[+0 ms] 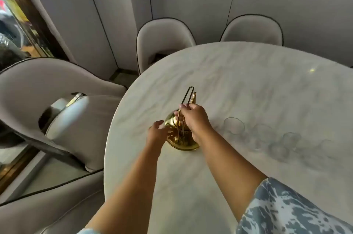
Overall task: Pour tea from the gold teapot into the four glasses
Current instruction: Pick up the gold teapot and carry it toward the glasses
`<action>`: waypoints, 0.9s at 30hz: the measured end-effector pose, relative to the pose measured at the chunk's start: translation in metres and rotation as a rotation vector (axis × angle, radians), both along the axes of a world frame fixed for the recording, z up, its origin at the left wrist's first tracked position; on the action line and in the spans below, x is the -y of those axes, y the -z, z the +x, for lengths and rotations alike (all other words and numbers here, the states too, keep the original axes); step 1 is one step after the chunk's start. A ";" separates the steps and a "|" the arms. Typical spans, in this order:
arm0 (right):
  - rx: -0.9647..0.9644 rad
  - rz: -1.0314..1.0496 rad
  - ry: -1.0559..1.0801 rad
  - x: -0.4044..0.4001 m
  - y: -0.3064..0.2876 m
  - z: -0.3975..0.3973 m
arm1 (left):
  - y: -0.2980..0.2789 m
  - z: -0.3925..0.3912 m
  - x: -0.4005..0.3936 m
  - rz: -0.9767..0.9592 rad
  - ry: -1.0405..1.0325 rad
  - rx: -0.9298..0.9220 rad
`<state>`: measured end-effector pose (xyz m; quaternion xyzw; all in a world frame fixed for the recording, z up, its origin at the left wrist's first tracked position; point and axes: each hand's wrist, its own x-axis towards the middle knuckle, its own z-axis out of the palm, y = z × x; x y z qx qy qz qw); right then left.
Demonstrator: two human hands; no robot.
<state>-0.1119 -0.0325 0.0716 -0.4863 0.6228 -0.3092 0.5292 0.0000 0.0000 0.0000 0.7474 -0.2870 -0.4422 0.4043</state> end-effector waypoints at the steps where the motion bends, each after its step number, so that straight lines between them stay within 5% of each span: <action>1: 0.090 -0.004 0.019 0.004 0.005 0.002 | 0.005 -0.001 0.002 0.022 0.004 -0.001; 9: 0.114 -0.062 0.181 0.000 0.019 0.021 | 0.012 -0.010 -0.003 0.070 -0.046 -0.285; 27: 0.002 -0.253 0.245 -0.147 -0.059 -0.060 | -0.046 -0.042 -0.119 -0.003 0.087 -0.406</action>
